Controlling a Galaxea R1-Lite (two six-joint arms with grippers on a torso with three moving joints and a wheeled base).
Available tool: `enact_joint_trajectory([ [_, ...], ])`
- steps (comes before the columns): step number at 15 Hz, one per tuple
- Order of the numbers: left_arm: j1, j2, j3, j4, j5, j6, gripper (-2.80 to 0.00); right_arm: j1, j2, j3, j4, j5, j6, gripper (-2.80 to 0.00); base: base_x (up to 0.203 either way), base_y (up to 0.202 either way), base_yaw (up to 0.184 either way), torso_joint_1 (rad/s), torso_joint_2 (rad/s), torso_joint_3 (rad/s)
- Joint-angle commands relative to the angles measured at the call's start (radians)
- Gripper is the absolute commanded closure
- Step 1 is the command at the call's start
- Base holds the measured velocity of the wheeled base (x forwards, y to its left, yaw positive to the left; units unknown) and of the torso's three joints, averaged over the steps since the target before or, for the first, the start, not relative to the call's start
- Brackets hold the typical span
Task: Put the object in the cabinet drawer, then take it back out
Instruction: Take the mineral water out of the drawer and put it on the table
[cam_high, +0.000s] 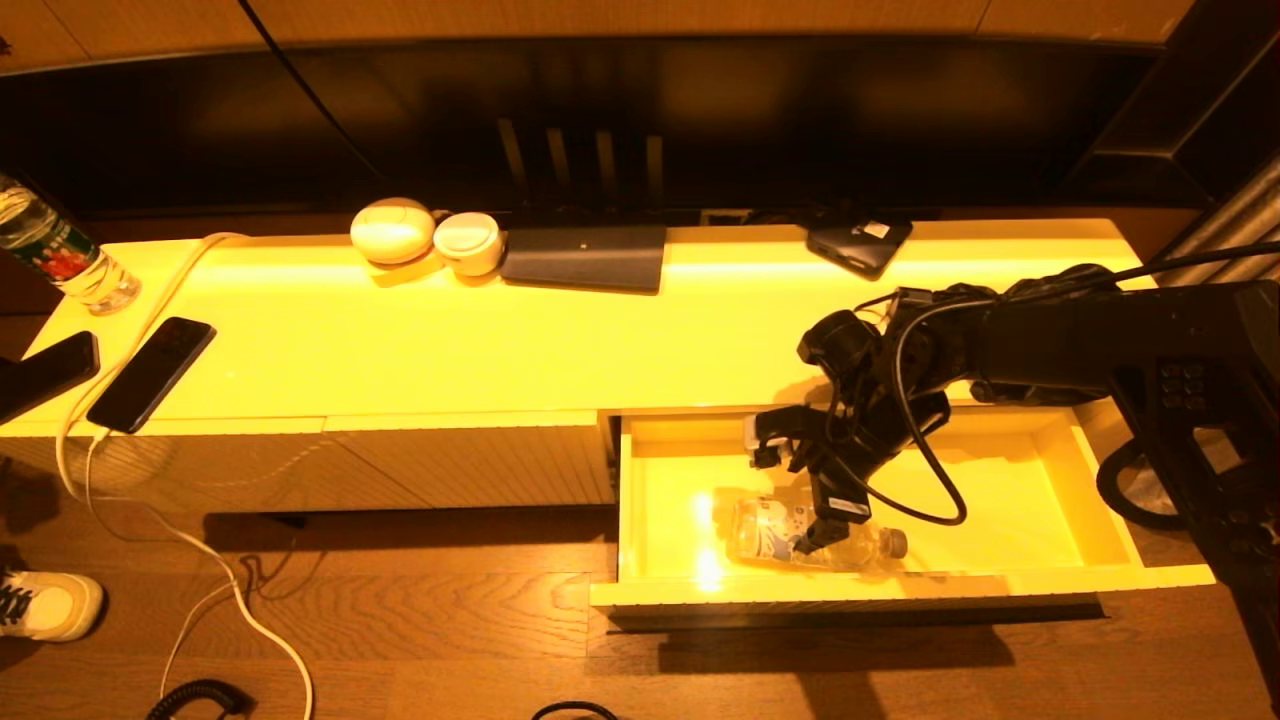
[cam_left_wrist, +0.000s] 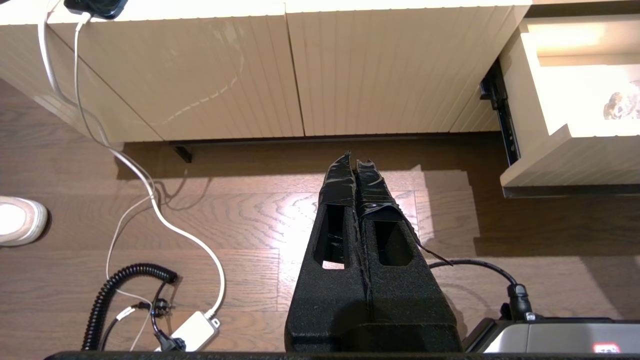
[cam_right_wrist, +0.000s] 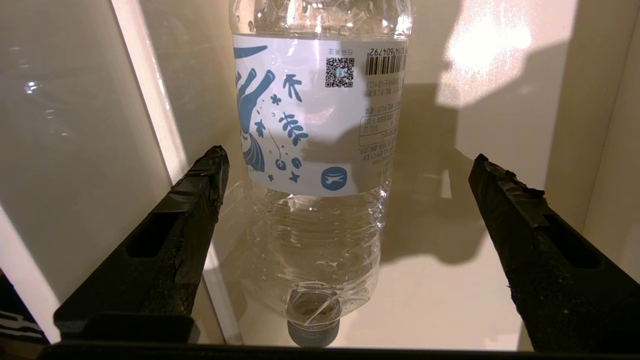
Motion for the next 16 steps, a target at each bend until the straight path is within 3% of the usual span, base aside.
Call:
enact_joint_trajectory([
  [1,0.000,0.000,0.002,-0.001,0.000,0.000,0.00,0.000,0.009,-0.001,0.005,0.000,-0.006,-2.80,0.000,0.000,0.000,0.000,0.00,0.000],
  [16,0.000,0.000,0.002,0.001,0.000,0.000,0.00,0.007,0.026,0.003,0.009,0.000,0.003,-2.80,0.000,0.000,0.000,0.000,0.00,0.000],
])
